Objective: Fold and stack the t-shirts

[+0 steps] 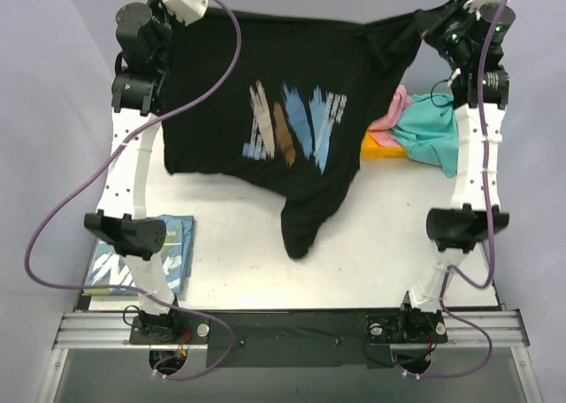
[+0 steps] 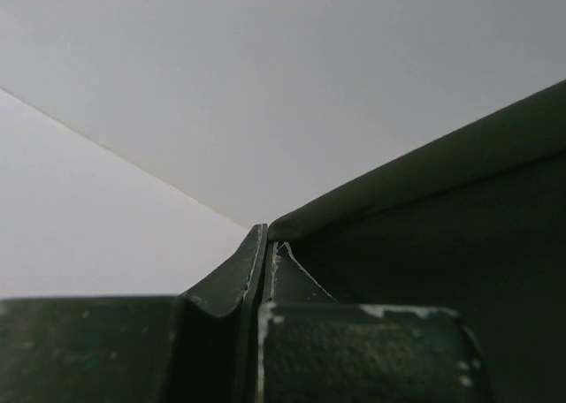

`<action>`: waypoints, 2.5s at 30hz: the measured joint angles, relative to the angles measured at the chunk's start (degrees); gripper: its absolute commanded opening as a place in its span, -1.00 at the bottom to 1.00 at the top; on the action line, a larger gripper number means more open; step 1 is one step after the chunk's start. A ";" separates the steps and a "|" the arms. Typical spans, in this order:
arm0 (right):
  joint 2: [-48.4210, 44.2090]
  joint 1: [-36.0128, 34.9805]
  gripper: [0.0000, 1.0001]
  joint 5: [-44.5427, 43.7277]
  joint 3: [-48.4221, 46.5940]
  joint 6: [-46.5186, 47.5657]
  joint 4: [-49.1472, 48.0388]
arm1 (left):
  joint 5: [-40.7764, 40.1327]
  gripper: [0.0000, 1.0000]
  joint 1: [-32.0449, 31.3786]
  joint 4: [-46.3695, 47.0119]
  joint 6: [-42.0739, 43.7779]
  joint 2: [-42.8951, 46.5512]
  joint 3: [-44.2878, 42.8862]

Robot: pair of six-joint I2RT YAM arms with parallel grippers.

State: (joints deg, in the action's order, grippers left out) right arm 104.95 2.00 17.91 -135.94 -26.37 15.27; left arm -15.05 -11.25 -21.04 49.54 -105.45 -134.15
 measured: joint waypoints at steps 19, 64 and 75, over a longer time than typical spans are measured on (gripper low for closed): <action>-20.81 6.16 -1.00 9.90 28.00 -11.19 -5.03 | 12.09 -1.00 3.50 -4.66 1.92 5.64 16.33; -3.54 0.31 -1.00 9.35 61.42 9.84 13.44 | 17.62 -1.00 2.08 -10.38 0.42 6.32 61.46; 5.42 -1.36 -1.00 8.13 50.03 14.82 13.27 | 15.74 -1.00 2.08 -9.20 0.20 -0.33 57.00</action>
State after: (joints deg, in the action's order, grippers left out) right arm 110.37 0.64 26.04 -85.91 -11.55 28.53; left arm 0.69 -9.17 -30.24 49.74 -105.78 -77.14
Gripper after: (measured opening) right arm 0.007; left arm 0.026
